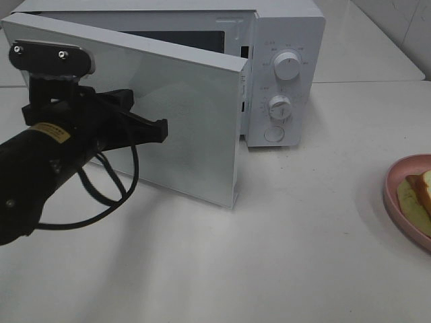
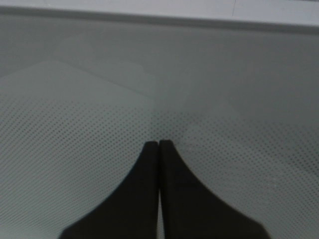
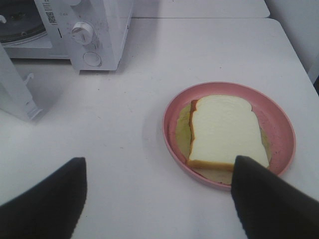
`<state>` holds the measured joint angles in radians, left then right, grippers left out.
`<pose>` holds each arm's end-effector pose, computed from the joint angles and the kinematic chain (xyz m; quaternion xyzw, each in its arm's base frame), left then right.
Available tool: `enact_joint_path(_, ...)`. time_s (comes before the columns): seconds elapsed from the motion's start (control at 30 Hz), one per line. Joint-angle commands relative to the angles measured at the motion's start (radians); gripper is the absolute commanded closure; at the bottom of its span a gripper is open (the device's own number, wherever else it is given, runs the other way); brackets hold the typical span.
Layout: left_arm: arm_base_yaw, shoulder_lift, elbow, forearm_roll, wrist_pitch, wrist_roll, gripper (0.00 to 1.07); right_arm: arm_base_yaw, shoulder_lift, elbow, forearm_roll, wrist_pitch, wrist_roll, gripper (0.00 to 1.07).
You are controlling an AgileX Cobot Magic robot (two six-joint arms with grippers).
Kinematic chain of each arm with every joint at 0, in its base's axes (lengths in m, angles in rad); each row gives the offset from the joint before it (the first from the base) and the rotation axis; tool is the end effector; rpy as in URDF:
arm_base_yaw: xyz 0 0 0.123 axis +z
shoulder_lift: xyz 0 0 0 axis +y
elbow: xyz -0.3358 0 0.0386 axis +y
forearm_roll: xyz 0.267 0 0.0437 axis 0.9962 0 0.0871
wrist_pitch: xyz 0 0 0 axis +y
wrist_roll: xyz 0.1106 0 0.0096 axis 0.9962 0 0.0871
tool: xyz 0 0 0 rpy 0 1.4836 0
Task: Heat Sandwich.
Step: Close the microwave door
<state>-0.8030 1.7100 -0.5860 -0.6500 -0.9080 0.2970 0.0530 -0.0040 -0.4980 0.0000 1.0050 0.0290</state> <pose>0.2703 -0.2038 0.2049 0.1046 0.7708 -0.0991 0.6205 -0.0214 -0.0011 0.2821 -0.0101 0.8378 0.0224 0.5455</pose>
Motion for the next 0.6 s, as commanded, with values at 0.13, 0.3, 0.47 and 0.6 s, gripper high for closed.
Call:
enact_joint_path(0.13, -0.008, 0.056, -0.111, -0.04, 0.046, 0.054, 1.07, -0.007, -0.028, 0.001, 0.0, -0.009, -0.013, 0.31)
enact_joint_path(0.3, -0.008, 0.104, -0.188, -0.04, 0.057, 0.067, 1.07, -0.007, -0.028, 0.001, 0.0, -0.009, -0.013, 0.31)
enact_joint_path(0.47, -0.008, 0.154, -0.267, -0.046, 0.084, 0.119, 1.07, -0.007, -0.028, 0.001, 0.0, -0.009, -0.013, 0.31)
enact_joint_path(0.6, -0.008, 0.188, -0.325, -0.058, 0.087, 0.132, 1.07, -0.007, -0.028, 0.001, 0.0, -0.009, -0.013, 0.31)
